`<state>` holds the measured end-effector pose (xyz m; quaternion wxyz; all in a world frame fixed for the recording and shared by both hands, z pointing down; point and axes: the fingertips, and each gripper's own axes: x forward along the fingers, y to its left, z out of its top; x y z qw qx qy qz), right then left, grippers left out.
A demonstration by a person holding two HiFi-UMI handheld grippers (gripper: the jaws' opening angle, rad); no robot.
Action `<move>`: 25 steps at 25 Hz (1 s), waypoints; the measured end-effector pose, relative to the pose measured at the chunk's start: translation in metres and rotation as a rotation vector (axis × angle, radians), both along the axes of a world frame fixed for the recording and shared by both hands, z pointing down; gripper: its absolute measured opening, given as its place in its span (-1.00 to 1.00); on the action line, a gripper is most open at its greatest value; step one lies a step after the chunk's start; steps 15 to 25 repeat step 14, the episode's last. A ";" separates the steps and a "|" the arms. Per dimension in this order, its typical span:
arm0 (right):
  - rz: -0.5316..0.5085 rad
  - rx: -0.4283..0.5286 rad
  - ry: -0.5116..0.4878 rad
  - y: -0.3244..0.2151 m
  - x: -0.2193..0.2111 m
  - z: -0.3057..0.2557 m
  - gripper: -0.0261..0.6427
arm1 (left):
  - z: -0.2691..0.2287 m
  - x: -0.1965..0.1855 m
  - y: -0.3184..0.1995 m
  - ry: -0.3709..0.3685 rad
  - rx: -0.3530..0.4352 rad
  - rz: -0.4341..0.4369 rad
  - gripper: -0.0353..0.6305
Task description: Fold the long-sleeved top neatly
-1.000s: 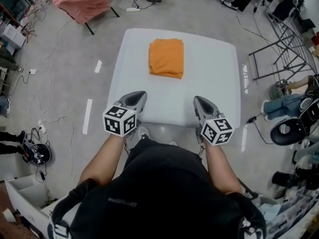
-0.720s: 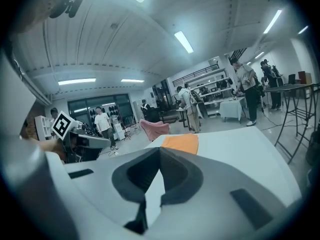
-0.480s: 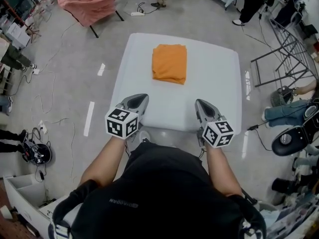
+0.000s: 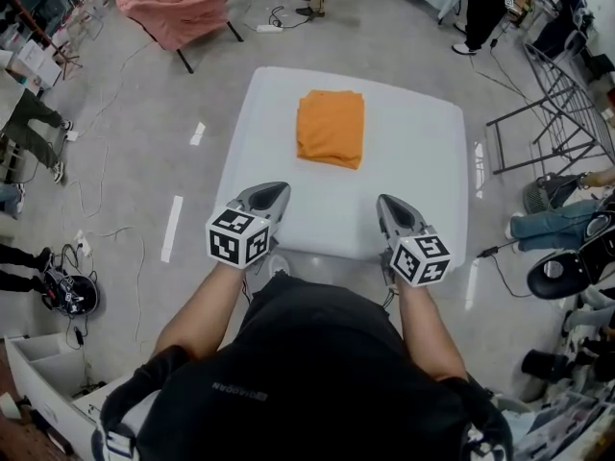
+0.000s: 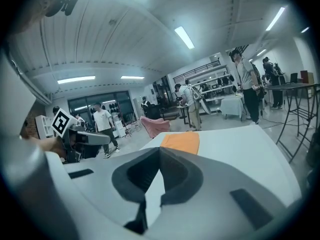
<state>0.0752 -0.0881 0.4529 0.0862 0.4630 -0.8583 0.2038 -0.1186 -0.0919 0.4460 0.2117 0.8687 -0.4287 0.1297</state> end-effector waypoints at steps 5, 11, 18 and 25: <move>0.001 0.001 -0.002 -0.002 0.002 0.000 -0.91 | 0.000 0.002 -0.003 -0.003 0.002 0.001 -0.87; 0.002 -0.013 -0.003 -0.004 -0.001 0.003 -0.91 | -0.002 0.000 -0.007 -0.007 0.002 0.003 -0.87; 0.003 -0.017 -0.003 -0.006 -0.001 0.005 -0.91 | -0.001 -0.001 -0.009 -0.009 0.003 0.003 -0.87; 0.003 -0.017 -0.003 -0.006 -0.001 0.005 -0.91 | -0.001 -0.001 -0.009 -0.009 0.003 0.003 -0.87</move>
